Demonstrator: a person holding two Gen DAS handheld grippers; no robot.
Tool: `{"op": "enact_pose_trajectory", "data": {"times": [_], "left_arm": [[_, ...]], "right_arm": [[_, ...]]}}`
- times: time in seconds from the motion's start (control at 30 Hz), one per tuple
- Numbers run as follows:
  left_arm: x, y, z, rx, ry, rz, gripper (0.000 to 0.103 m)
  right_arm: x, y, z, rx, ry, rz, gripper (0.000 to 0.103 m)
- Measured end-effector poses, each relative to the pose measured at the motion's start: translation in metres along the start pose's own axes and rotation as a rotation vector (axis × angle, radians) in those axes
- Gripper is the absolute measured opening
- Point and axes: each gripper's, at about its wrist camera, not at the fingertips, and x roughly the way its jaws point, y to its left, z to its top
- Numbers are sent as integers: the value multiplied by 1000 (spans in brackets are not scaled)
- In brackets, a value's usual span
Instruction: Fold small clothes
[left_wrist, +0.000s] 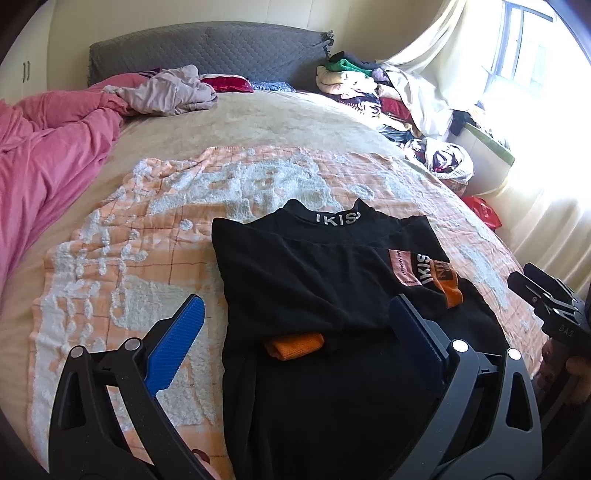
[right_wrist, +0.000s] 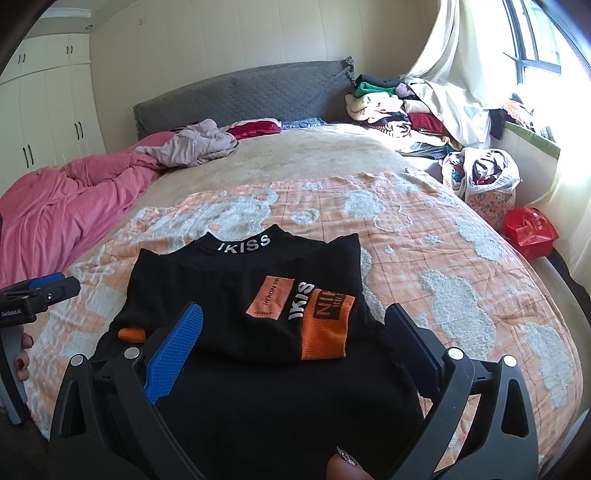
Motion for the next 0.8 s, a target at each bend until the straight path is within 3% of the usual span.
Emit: {"op": "enact_pose_trajectory", "data": {"times": [0.8], "left_arm": [[-34,-20,-43,32,-17,12,94]], "right_arm": [[-29,2,-22,-38,11,11,98]]}}
